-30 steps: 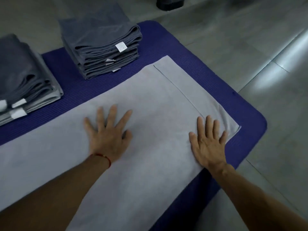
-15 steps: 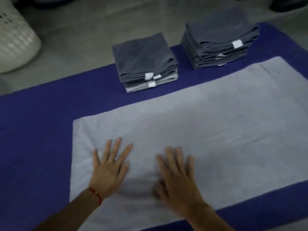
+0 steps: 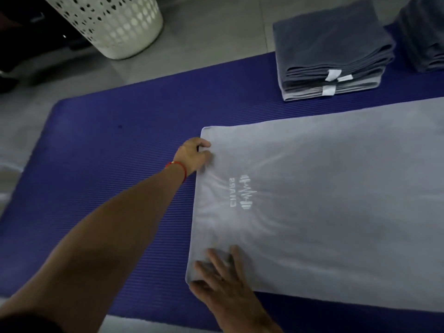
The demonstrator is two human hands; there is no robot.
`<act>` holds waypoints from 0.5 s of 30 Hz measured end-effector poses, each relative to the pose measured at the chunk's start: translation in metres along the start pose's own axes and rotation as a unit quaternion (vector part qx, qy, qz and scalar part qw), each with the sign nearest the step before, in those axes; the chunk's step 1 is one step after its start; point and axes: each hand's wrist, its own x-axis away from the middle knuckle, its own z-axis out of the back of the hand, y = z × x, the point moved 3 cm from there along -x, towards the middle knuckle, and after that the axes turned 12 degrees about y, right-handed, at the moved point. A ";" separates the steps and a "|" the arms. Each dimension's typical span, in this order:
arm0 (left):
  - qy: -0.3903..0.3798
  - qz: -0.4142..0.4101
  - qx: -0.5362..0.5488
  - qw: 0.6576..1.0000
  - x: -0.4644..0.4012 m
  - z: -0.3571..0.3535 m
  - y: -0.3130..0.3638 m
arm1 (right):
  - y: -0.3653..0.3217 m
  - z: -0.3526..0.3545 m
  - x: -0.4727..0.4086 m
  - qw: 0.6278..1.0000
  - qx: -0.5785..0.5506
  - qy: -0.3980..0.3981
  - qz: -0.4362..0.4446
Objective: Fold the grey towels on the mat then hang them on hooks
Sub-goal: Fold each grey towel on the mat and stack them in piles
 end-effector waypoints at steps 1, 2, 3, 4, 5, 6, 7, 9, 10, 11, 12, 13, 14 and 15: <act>0.004 0.003 0.005 1.000 -0.007 0.000 0.005 | -0.006 -0.001 0.000 1.000 -0.007 -0.003 -0.008; 0.006 0.013 0.012 1.000 -0.011 0.000 0.010 | -0.009 -0.002 0.001 1.000 -0.013 -0.009 -0.012; 0.007 0.019 0.033 0.999 -0.016 -0.001 0.015 | -0.011 -0.005 0.001 1.000 -0.019 -0.010 -0.009; 0.009 0.027 0.057 0.998 -0.019 -0.001 0.019 | -0.011 -0.007 0.002 1.000 -0.022 -0.009 0.002; 0.019 0.035 0.079 0.996 -0.020 -0.001 0.023 | -0.010 -0.008 0.003 1.000 -0.017 -0.004 0.012; 0.032 0.045 0.098 0.994 -0.021 0.000 0.027 | -0.008 -0.009 0.004 1.000 -0.008 -0.003 0.017; 0.042 0.056 0.113 0.991 -0.021 0.000 0.028 | -0.006 -0.009 0.006 1.000 0.002 -0.002 0.016; 0.044 0.067 0.131 0.988 -0.021 0.000 0.026 | -0.007 -0.009 0.008 1.000 0.017 -0.011 0.013; 0.040 0.069 0.137 0.987 -0.022 0.002 0.022 | -0.009 -0.009 0.009 1.000 0.014 -0.016 0.010; 0.037 0.068 0.143 0.987 -0.025 0.003 0.018 | -0.011 -0.007 0.008 1.000 0.010 -0.021 0.007; 0.034 0.071 0.150 0.986 -0.027 0.006 0.011 | -0.015 -0.007 0.007 0.999 0.015 -0.026 0.012; 0.029 0.070 0.158 0.985 -0.028 0.009 0.009 | -0.018 -0.007 0.006 0.999 0.028 -0.022 0.028; 0.018 0.067 0.161 0.985 -0.029 0.012 0.007 | -0.021 -0.009 0.005 0.998 0.042 -0.006 0.043; 0.006 0.061 0.158 0.986 -0.029 0.015 0.008 | -0.021 -0.011 0.005 0.998 0.046 0.015 0.046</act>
